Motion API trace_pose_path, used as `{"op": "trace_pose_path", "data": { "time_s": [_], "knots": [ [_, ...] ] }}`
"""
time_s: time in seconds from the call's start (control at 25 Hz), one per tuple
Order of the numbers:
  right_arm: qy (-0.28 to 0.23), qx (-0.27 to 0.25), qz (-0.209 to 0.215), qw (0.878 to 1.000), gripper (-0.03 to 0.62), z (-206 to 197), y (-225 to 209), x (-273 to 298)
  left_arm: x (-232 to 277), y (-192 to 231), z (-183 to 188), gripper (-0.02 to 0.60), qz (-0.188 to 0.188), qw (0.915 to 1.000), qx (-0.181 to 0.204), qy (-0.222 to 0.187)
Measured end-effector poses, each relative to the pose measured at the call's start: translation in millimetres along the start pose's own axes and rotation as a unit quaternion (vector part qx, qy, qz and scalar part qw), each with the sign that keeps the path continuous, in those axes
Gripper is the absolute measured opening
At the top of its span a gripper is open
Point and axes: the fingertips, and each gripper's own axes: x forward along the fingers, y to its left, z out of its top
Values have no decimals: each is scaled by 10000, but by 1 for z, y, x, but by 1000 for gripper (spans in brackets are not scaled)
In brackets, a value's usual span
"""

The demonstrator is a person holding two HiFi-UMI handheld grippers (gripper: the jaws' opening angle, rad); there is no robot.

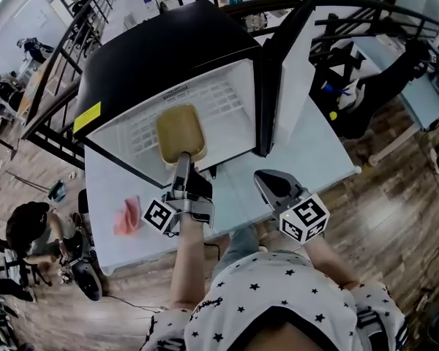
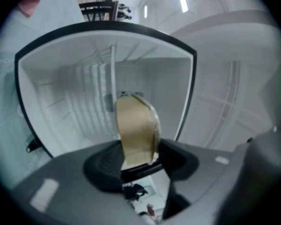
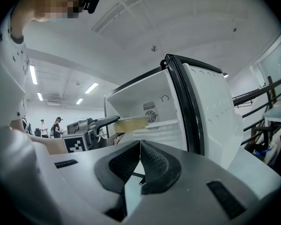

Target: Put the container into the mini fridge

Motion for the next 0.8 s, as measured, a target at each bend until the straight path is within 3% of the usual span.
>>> {"op": "trace_pose_path", "data": {
  "time_s": [0.8],
  "knots": [
    [-77, -31, -98, 9999, 20, 10, -22, 42, 49, 24, 41, 227, 234, 9994, -52, -241]
  ]
}}
